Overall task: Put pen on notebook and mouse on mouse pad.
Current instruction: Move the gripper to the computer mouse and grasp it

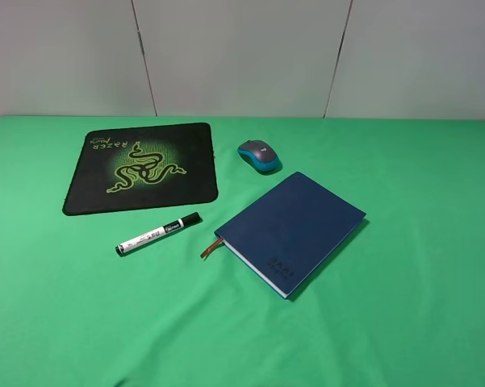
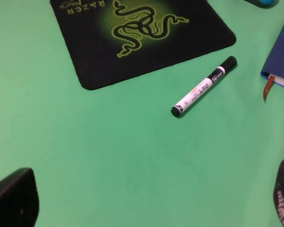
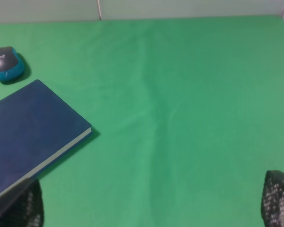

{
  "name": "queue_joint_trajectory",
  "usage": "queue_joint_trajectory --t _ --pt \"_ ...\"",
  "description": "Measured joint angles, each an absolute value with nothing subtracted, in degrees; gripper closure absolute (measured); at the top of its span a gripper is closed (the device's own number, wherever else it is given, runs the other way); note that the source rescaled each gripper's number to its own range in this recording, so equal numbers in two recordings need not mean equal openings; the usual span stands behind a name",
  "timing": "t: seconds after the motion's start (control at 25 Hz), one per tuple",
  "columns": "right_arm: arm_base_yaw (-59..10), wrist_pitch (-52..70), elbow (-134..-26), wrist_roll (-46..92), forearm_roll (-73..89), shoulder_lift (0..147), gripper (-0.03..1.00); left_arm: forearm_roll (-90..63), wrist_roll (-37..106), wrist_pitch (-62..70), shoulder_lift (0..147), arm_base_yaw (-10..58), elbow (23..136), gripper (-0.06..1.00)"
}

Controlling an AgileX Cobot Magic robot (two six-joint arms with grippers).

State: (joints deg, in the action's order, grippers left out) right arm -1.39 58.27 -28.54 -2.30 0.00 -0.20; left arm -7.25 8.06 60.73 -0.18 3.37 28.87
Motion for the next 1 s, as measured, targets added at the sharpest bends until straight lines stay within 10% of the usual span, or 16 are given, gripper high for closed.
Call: queue_joint_trajectory --t 1.0 --pt "-1.39 58.69 -30.08 -2.53 0.62 1.01 -0.03 -7.25 8.06 60.73 -0.18 3.37 28.87 -0.06"
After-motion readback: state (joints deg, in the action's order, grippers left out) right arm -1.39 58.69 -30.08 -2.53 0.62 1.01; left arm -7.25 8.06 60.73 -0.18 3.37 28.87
